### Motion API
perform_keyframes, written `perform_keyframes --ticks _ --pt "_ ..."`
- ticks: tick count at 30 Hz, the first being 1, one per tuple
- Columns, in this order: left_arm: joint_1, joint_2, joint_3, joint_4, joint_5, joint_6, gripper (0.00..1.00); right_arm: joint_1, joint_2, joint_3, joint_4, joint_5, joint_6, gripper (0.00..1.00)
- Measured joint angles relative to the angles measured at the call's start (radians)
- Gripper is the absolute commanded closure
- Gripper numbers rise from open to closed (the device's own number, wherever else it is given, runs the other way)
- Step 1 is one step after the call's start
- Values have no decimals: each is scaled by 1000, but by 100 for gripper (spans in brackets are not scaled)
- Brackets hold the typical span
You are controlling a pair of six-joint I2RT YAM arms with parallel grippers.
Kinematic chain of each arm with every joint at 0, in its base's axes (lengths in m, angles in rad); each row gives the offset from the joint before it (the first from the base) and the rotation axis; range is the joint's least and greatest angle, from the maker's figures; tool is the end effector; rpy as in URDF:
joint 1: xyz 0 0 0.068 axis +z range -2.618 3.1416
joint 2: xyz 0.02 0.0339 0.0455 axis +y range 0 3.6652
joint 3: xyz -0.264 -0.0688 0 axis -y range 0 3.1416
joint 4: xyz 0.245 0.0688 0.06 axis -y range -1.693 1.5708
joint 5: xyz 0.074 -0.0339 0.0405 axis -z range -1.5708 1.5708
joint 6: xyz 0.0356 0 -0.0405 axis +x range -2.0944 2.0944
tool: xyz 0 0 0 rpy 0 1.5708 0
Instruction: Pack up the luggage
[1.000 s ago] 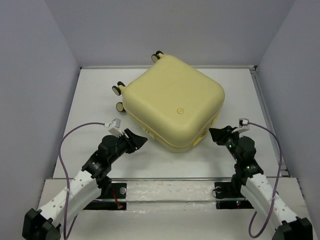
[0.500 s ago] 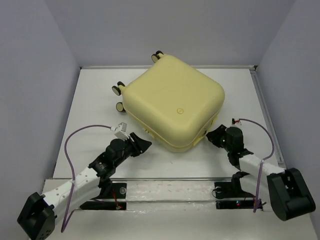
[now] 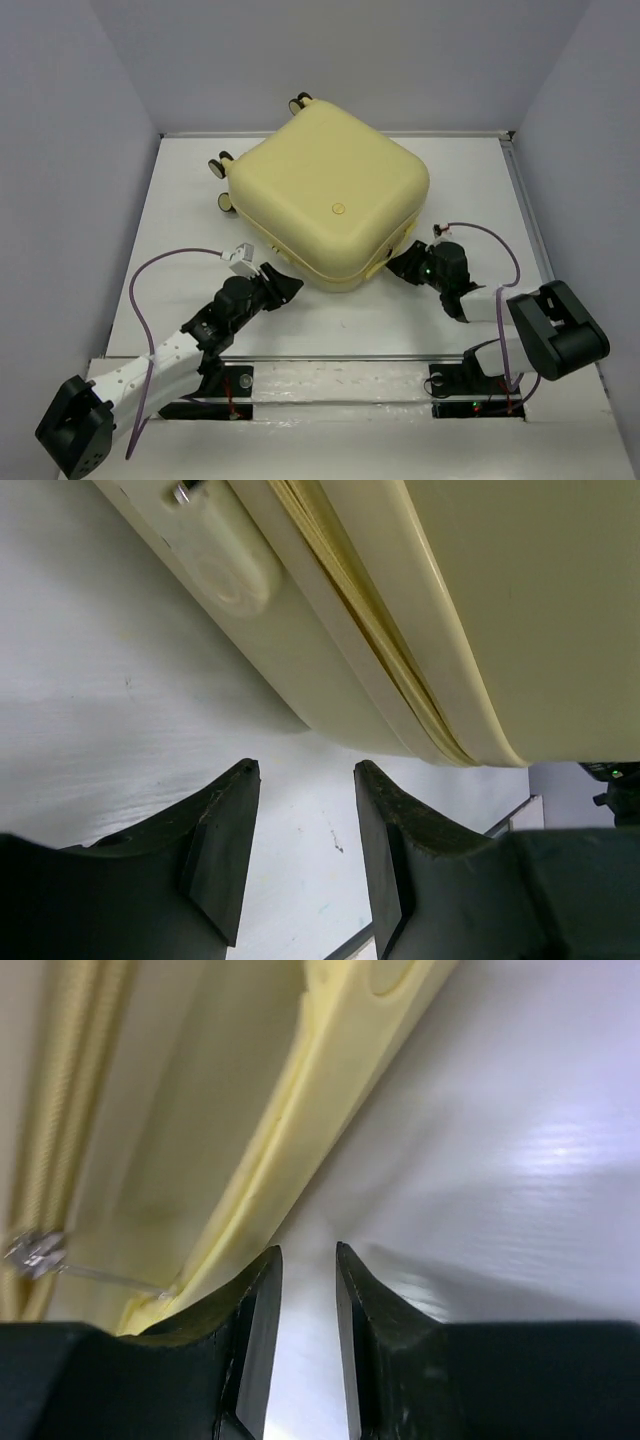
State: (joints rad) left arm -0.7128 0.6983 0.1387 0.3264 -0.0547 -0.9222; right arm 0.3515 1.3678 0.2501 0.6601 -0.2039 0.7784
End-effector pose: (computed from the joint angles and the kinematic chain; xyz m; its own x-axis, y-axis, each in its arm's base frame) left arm 0.1252 -0.1057 0.1787 -0.5939 -0.5384 -0.5978 0.2308 0.5978 -0.7677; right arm 0.2094 0.0845 0.1300 -0.6518 0.4933 -0.5760 -0.0703 0.7169 0.6936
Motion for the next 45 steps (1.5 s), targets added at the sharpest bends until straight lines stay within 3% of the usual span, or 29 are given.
perform_keyframes --ticks 6,10,12,13,16,17,19,20,28,45 --pt "-6 22 0 8 -3 0 49 10 -68 32 -23 -14 -26 60" --pt "-18 22 0 8 -3 5 49 10 -264 6 -127 2 -68 74" --pt "-20 20 0 9 -3 17 50 10 -402 -37 -178 2 -103 91" --pt "-21 19 0 10 -4 20 50 10 -454 -56 -190 -3 -121 93" --pt "-21 18 0 18 -6 37 51 10 -564 -90 -220 -31 -183 89" --pt "-21 18 0 21 -6 43 51 10 -570 -86 -222 -45 -216 77" --pt "-21 18 3 22 -6 53 51 10 -542 -62 -220 -73 -266 58" --pt "-21 17 5 21 -6 57 51 10 -516 -45 -212 -92 -298 56" --pt "-21 -59 34 -18 -29 101 51 10 -207 81 -71 -243 -435 55" --pt "-21 -79 112 -103 -75 178 51 -60 -79 107 29 -314 -529 50"
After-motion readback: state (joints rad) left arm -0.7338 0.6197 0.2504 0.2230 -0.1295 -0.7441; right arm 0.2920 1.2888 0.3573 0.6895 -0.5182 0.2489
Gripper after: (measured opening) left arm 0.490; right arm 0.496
